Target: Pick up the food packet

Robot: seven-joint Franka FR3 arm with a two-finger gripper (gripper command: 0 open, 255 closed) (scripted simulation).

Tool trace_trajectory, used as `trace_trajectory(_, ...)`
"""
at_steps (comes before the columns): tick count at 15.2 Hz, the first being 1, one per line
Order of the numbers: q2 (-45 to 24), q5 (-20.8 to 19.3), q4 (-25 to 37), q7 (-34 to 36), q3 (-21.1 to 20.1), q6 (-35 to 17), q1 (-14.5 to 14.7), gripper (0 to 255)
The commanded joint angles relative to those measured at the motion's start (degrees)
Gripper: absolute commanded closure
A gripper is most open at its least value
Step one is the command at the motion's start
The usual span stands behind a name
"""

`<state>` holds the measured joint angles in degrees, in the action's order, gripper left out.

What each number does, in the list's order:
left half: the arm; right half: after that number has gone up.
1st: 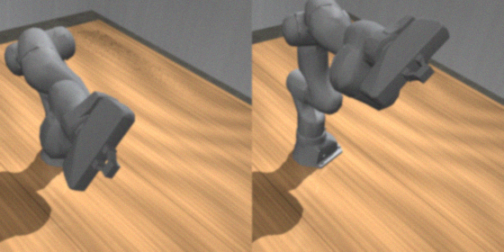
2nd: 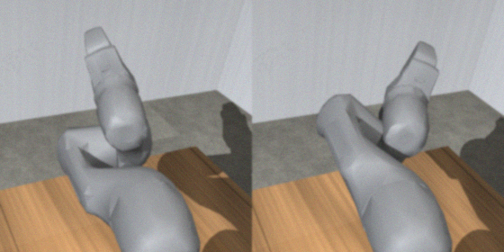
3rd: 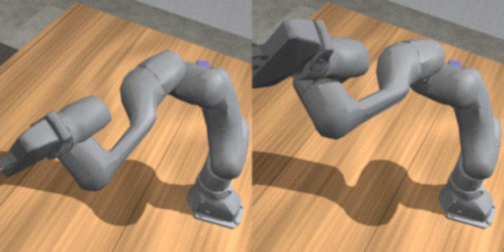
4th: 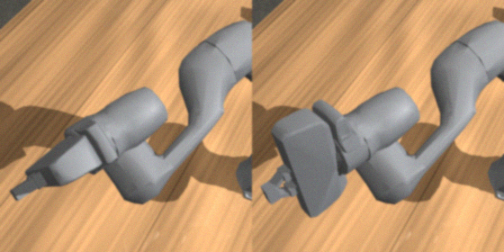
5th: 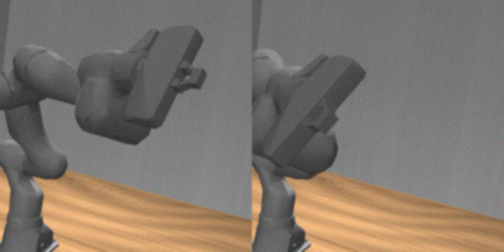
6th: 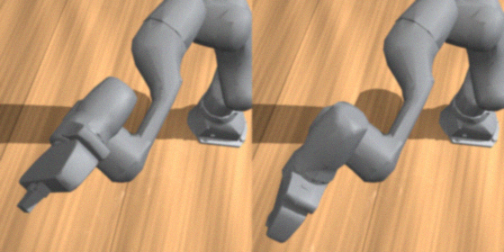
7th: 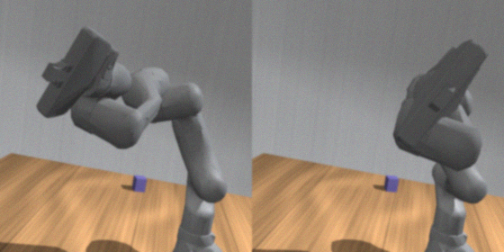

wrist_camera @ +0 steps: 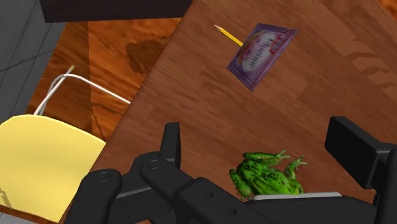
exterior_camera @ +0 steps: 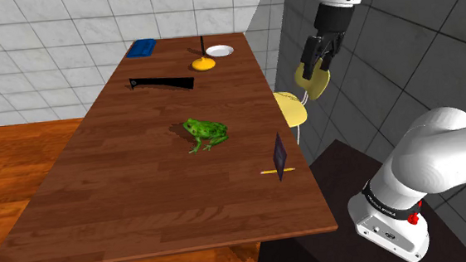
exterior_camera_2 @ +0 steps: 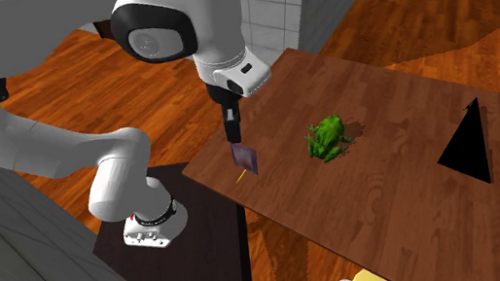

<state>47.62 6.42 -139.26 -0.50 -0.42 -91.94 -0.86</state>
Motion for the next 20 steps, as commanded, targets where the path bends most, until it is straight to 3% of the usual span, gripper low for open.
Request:
trace_trajectory(1,0.0,0.0,0.0,0.0,0.0,0.0,0.0,0)
trace_trajectory(10,1.19,7.5,-13.45,19.92,-12.66,-10.23,-0.84,0)
trace_trajectory(18,-6.74,15.86,-19.48,37.67,-25.56,-22.29,-0.65,0)
trace_trajectory(20,-7.68,16.32,-20.5,37.54,-26.1,-24.23,-0.58,0)
